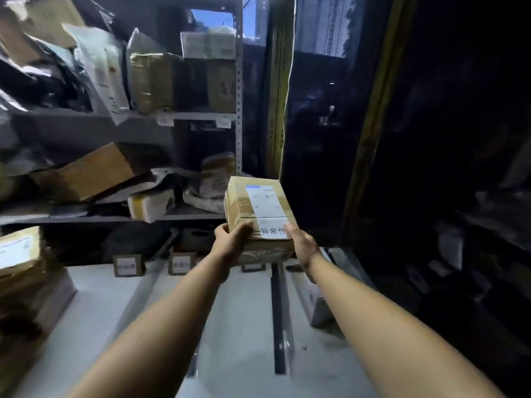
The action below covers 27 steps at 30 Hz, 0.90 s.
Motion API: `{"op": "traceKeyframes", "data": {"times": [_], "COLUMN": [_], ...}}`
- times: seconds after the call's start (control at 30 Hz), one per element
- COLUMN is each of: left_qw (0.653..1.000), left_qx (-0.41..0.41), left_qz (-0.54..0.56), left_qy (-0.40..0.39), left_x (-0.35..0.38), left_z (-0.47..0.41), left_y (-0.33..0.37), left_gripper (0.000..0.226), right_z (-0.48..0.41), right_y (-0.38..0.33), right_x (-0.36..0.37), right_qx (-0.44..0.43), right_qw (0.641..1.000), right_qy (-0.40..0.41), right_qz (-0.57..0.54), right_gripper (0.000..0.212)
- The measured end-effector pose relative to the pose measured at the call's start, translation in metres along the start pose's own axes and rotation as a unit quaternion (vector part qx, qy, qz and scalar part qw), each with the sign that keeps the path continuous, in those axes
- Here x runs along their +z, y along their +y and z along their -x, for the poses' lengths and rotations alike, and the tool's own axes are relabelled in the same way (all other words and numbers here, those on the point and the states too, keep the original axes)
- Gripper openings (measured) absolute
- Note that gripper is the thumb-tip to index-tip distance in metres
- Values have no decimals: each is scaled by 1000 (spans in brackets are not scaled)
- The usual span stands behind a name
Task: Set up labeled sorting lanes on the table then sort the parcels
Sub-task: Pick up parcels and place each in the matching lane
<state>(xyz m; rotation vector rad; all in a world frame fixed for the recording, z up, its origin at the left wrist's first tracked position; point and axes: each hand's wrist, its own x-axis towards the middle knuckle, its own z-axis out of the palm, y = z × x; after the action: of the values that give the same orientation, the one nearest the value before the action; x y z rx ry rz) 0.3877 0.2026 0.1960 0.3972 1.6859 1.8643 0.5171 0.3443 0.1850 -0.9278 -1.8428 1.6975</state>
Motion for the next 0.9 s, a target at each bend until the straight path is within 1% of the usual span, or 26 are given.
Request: {"op": "traceKeyframes", "data": {"times": [0.03,0.13,0.3,0.33,0.37,0.43,0.47,0.53,0.57,0.6,0.63,0.7,0.77,0.83,0.9], "left_qw": [1000,999,998,997,997,993,992,989,988,987,987,988,988,987,986], "left_qx": [-2,-7,-32,-45,-53,-56,-55,-33,-22,-23,-31,-41,-33,-39,-38], "left_qz": [0,8,-9,-13,-18,-59,-90,-141,-151,-156,-161,-150,-144,-147,-147], "left_qy": [-9,-34,-49,-53,-61,-80,-73,-33,-12,0,-1,-21,-38,-53,-65], "left_x": [21,78,133,143,150,160,162,160,158,157,156,157,158,157,156], "left_z": [1,5,-16,-7,-3,-5,-13,-31,-39,-45,-49,-55,-57,-61,-60], "left_y": [-9,-32,-82,-79,-78,-81,-88,-100,-106,-112,-116,-121,-117,-116,-114], "left_gripper": [104,99,96,91,76,35,30,34,29,19,11,15,17,14,13], "right_z": [0,-5,-21,-23,-27,-40,-47,-63,-72,-76,-81,-87,-91,-94,-95], "right_y": [7,32,73,79,86,99,105,116,122,127,133,143,147,148,148], "right_x": [-23,-81,-133,-137,-141,-144,-145,-145,-144,-143,-141,-139,-139,-140,-141], "right_qx": [13,49,88,95,100,109,109,109,116,127,135,151,172,187,202], "right_qw": [1000,997,993,992,991,989,988,988,987,987,986,983,977,971,968], "right_qy": [-13,-41,-23,-9,4,32,46,73,80,83,85,104,127,147,146], "right_qz": [-12,-49,-77,-85,-91,-99,-98,-84,-71,-56,-42,-26,-25,-15,14], "right_gripper": [40,46,47,47,45,39,37,43,49,52,48,37,32,31,39]}}
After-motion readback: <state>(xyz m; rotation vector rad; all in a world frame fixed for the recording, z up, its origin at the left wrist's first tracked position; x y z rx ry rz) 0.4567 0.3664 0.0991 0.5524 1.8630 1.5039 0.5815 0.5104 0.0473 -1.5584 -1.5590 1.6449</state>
